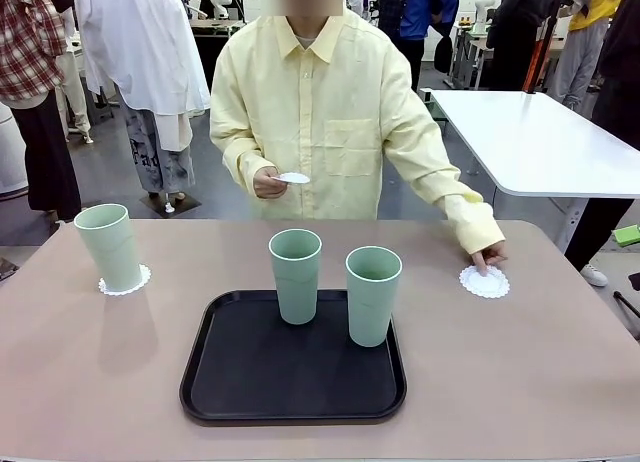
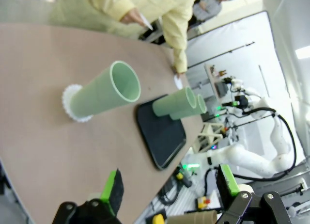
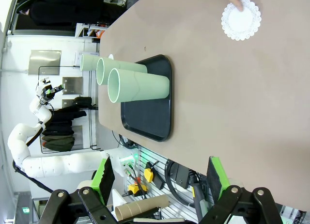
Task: Place coasters on the table and set cups on them.
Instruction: Take one Reusable plastic cup from the Flat Tray and place it on a coaster set by the human.
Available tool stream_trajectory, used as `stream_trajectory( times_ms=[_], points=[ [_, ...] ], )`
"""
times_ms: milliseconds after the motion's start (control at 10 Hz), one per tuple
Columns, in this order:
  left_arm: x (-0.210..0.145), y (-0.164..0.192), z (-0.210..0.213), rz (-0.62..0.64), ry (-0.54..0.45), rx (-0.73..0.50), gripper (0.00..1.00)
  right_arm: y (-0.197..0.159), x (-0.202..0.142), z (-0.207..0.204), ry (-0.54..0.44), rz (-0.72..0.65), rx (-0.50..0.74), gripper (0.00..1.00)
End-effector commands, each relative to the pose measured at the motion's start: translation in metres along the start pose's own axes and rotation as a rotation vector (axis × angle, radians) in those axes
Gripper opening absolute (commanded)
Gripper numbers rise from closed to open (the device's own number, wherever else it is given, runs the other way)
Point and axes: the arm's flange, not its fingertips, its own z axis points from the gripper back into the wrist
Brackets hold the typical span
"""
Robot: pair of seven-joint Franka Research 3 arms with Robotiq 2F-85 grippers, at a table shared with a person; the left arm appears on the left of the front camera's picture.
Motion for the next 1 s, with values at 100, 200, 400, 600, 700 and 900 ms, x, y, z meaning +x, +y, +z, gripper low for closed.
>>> stream_trajectory(
  times_ms=[100, 200, 400, 600, 700, 900],
  points=[
    [-0.001, -0.001, 0.002, -0.001, -0.005, -0.006, 1.00, -0.001, 0.002, -0.001, -0.008, 0.017, 0.029, 1.00],
    [-0.001, -0.001, 0.002, -0.001, -0.005, -0.006, 1.00, -0.001, 0.002, -0.001, -0.008, 0.017, 0.029, 1.00],
    [-0.001, -0.001, 0.002, -0.001, -0.005, -0.006, 1.00, -0.001, 0.002, -0.001, -0.008, 0.017, 0.029, 1.00],
    [-0.001, -0.001, 0.002, -0.001, -0.005, -0.006, 1.00, 0.000, 0.000, 0.000, 0.000, 0.000, 0.000, 1.00],
    [-0.001, -0.001, 0.002, -0.001, -0.005, -0.006, 1.00, 0.008, 0.014, -0.002, 0.032, 0.016, -0.013, 1.00],
    [-0.001, -0.001, 0.002, -0.001, -0.005, -0.006, 1.00, 0.035, 0.061, -0.015, 0.100, 0.145, -0.155, 1.00]
  ],
)
